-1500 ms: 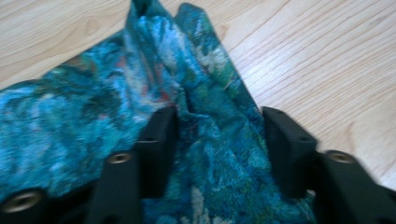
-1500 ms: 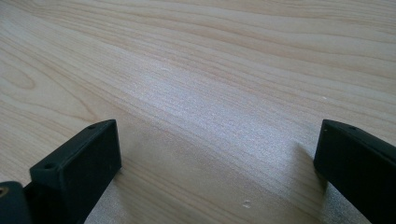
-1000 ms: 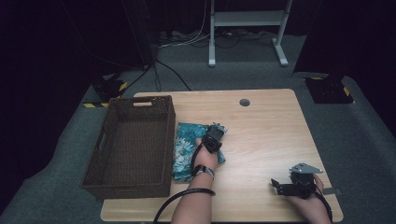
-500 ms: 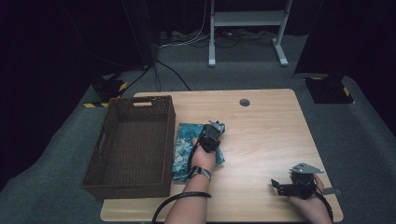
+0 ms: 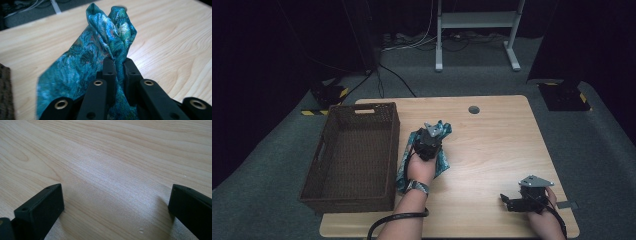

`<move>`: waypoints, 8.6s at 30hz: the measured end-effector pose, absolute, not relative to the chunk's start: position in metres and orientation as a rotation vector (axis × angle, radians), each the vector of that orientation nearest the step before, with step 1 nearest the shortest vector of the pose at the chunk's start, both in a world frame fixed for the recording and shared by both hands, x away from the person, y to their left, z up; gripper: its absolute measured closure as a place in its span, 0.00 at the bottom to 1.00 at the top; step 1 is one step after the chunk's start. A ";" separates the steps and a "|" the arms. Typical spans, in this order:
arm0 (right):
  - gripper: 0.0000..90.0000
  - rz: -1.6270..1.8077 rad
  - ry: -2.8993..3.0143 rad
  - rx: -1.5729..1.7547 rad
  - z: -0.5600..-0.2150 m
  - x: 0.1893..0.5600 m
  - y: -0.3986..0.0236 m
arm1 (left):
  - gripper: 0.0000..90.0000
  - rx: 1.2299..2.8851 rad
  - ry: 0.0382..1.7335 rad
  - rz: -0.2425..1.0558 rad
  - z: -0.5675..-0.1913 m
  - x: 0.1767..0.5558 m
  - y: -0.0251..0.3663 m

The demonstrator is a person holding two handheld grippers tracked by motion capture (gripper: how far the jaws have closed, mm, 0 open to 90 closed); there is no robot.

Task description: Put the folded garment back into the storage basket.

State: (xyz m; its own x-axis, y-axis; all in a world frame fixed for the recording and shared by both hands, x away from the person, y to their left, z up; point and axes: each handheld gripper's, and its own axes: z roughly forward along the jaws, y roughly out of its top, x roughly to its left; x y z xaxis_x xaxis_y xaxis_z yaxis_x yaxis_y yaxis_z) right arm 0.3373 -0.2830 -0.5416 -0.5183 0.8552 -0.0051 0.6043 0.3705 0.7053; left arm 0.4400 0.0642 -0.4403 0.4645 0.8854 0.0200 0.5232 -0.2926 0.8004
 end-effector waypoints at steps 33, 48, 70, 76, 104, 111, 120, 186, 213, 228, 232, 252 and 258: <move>0.00 0.935 2.277 1.266 -0.541 0.337 -0.282 | 0.91 1.608 1.013 0.698 -0.370 0.397 0.120; 0.00 0.936 2.278 1.263 -0.542 0.337 -0.282 | 0.91 1.493 0.877 0.767 -0.339 0.379 0.124; 0.00 0.936 2.279 1.258 -0.542 0.337 -0.282 | 0.92 1.392 0.752 0.863 -0.271 0.353 0.141; 0.00 0.936 2.278 1.258 -0.542 0.337 -0.282 | 0.92 1.387 0.739 0.879 -0.256 0.348 0.153; 0.00 0.929 2.264 1.277 -0.542 0.337 -0.282 | 0.92 1.352 0.846 0.933 -0.260 0.331 0.229; 0.00 0.926 2.251 1.293 -0.542 0.337 -0.280 | 0.92 1.352 0.893 0.933 -0.271 0.330 0.253; 0.00 0.926 2.247 1.294 -0.542 0.338 -0.280 | 0.92 1.342 0.921 0.934 -0.284 0.330 0.278; 0.01 0.930 2.262 1.271 -0.542 0.338 -0.277 | 0.92 1.517 1.194 0.786 -0.366 0.361 0.388; 0.01 0.933 2.268 1.265 -0.542 0.338 -0.277 | 0.92 1.753 1.300 0.739 -0.396 0.382 0.391; 0.01 0.933 2.268 1.265 -0.542 0.338 -0.277 | 0.92 1.787 1.364 0.701 -0.403 0.400 0.378; 0.01 0.932 2.269 1.263 -0.542 0.338 -0.277 | 0.92 1.798 1.418 0.697 -0.405 0.406 0.370; 0.00 0.937 2.278 1.259 -0.542 0.338 -0.277 | 0.90 1.980 1.496 0.610 -0.424 0.446 0.303; 0.00 0.938 2.282 1.253 -0.542 0.339 -0.277 | 0.73 2.006 1.470 0.551 -0.429 0.455 0.277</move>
State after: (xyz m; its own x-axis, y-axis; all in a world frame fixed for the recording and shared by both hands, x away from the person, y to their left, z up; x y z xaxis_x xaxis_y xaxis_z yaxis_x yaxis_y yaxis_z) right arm 0.3386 -0.2765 -0.5417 -0.5349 0.8449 -0.0055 0.5968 0.3824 0.7054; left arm 0.4554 0.2765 -0.4289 0.3054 0.9522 -0.0116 0.7099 -0.2196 0.6692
